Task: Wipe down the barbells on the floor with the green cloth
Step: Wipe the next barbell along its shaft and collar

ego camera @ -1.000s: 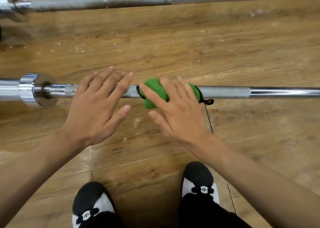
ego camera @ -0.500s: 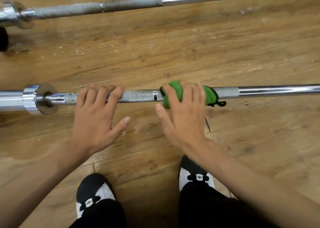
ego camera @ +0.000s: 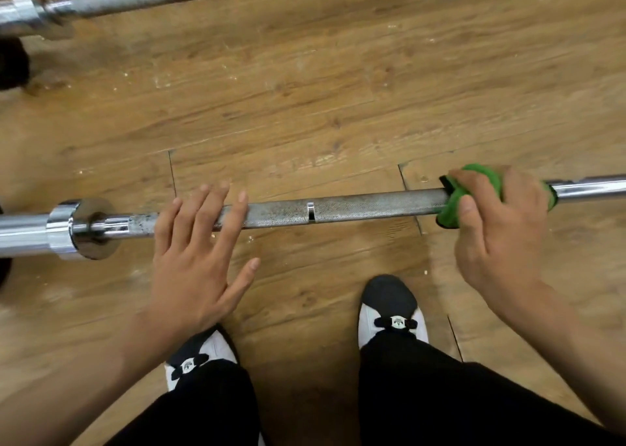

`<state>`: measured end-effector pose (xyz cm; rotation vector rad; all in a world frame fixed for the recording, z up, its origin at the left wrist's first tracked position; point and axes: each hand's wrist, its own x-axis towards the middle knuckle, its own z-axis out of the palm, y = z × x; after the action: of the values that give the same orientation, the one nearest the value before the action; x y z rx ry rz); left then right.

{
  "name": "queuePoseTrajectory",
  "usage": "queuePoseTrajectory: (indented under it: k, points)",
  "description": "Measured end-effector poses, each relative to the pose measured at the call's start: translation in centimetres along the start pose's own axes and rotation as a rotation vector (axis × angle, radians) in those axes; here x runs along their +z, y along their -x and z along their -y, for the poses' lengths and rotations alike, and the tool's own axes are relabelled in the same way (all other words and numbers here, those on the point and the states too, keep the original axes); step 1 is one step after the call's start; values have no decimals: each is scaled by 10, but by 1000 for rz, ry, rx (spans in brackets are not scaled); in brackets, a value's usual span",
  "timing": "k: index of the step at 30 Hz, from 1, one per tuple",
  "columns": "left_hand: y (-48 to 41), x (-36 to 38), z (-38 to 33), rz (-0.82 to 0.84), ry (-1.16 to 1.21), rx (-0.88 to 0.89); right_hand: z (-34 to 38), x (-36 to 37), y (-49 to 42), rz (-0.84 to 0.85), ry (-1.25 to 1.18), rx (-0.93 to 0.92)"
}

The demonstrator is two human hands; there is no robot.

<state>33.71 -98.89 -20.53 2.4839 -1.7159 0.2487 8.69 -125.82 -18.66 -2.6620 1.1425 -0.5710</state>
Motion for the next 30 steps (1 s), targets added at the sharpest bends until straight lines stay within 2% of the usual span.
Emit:
queuePoseTrajectory:
  k: [3,10,15,22,26,30]
  points:
    - [10,2,-11,13,-29,-17,39,4,7,46,-18,77]
    - [31,2,-18,18,-66,17,148,22,12,419,-59,-304]
    - [41,5,1,3,-124,153,122,13,16,388,29,-396]
    - [43,8,4,-23,-132,178,0,-26,17,271,117,-169]
    - [35,4,1,16,-131,141,36,-11,21,234,70,-40]
    - [25,-1,2,71,-107,104,107,13,24,284,33,-262]
